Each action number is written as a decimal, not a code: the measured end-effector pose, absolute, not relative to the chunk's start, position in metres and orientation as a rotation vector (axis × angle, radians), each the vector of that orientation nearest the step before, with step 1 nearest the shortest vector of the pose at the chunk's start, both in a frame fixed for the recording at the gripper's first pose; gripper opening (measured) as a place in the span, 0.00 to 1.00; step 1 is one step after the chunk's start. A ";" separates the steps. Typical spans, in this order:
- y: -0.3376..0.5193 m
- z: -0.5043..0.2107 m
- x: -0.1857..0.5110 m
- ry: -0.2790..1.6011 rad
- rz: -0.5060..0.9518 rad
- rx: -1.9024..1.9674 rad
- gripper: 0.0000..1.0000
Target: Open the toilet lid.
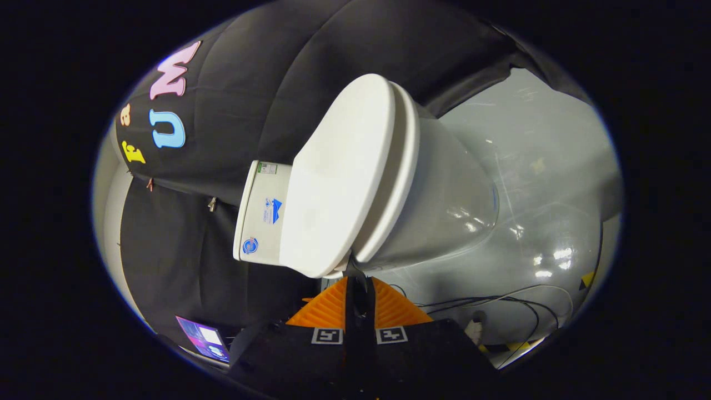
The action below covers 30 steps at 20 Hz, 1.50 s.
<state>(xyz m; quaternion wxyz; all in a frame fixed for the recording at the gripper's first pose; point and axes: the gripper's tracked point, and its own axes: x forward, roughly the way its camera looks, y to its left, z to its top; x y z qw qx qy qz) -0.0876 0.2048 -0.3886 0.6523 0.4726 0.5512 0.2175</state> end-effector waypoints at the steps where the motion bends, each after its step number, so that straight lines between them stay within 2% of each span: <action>1: 0.206 -0.388 -0.088 1.249 0.506 1.061 0.07; 7: 0.208 -0.361 -0.083 1.226 0.558 0.984 0.07; 12: 0.211 -0.301 -0.065 1.111 0.640 0.875 0.07; 17: 0.225 -0.248 -0.050 1.055 0.633 0.703 0.07; 25: 0.283 -0.132 -0.021 0.879 0.744 0.456 0.08; 30: 0.324 -0.089 -0.012 0.773 0.779 0.294 0.08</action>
